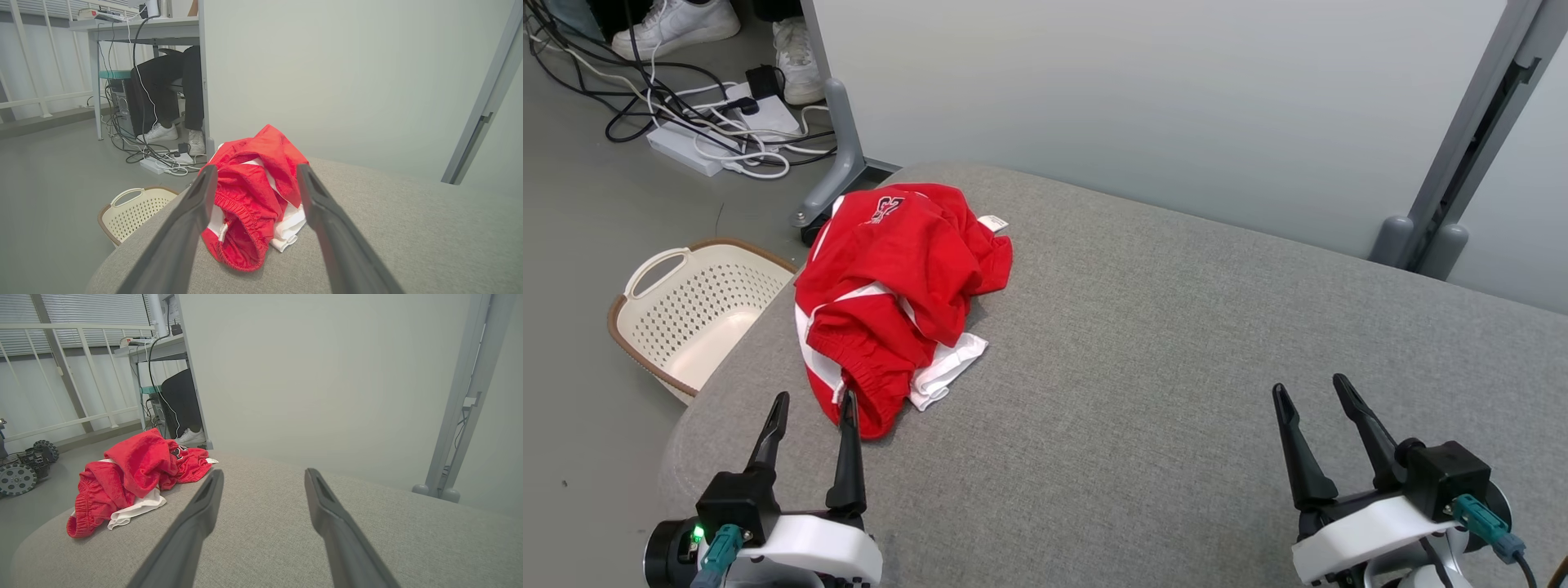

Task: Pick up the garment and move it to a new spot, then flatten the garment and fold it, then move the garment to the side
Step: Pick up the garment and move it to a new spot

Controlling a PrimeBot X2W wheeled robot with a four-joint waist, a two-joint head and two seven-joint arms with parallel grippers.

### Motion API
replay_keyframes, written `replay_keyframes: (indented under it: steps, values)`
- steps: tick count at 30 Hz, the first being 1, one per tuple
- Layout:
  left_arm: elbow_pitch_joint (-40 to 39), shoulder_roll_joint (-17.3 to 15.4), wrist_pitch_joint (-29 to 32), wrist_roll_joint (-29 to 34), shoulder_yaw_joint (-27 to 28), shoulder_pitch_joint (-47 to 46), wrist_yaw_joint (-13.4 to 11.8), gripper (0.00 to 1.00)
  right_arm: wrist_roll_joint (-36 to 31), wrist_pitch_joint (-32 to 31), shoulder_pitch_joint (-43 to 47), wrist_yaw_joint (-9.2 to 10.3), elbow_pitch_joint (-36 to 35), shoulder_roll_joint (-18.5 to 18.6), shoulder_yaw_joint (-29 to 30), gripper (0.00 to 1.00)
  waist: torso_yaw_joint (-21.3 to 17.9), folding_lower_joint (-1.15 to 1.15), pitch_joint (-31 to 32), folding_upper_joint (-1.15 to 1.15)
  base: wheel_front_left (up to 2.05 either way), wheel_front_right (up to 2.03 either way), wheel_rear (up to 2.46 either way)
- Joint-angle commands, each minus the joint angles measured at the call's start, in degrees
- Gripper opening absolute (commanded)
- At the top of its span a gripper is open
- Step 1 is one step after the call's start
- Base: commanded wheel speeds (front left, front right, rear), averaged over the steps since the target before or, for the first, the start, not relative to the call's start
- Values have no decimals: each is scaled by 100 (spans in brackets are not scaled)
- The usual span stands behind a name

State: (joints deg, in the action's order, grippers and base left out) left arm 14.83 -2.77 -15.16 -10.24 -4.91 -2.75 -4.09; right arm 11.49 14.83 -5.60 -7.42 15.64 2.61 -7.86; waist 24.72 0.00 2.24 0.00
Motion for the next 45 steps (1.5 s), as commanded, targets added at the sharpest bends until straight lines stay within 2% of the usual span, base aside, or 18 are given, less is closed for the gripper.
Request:
replay_keyframes:
  steps: [1, 7, 10, 12, 22, 28, 39, 45]
  values:
    - [-6, -20, -16, -4, 15, 2, 25, 100, 17, 38, -15, -13, 13, 51, 3, 100, 13, 0, -4, 0, 0, 0, 0]
    - [28, -28, -17, 1, 30, -67, 86, 100, 34, 37, -65, -13, 31, 52, -75, 100, -30, 0, -29, 0, 0, 0, 0]
    - [83, -68, -17, -63, 41, -235, 199, 100, 35, 38, -87, -13, 31, 50, -99, 100, -98, 0, -76, 0, 0, 0, 0]
    - [124, -151, 148, -212, 56, -439, 363, 100, 30, 37, -110, -13, 28, 51, -93, 100, -195, 0, -132, 0, 0, 0, 0]
    - [380, -837, 1865, -695, 295, -1591, 764, 100, -2, 37, -261, -13, 36, 49, -93, 100, -672, 0, -393, 0, 0, 0, 0]
    - [960, -1228, 2814, -1144, 459, -2351, 952, 100, -35, 37, -356, -13, 17, 52, -95, 100, -995, 0, -609, 0, 0, 0, 0]
    - [2219, -1843, 3925, -1868, 801, -3511, 1082, 100, -137, 37, -703, -13, -98, 80, -85, 100, -1594, 0, -1237, 0, 0, 0, 0]
    - [2914, -2145, 4170, -2104, 890, -3994, 1113, 100, -98, 36, -878, -13, -125, 143, -127, 100, -1920, 0, -1540, 0, 0, 0, 0]
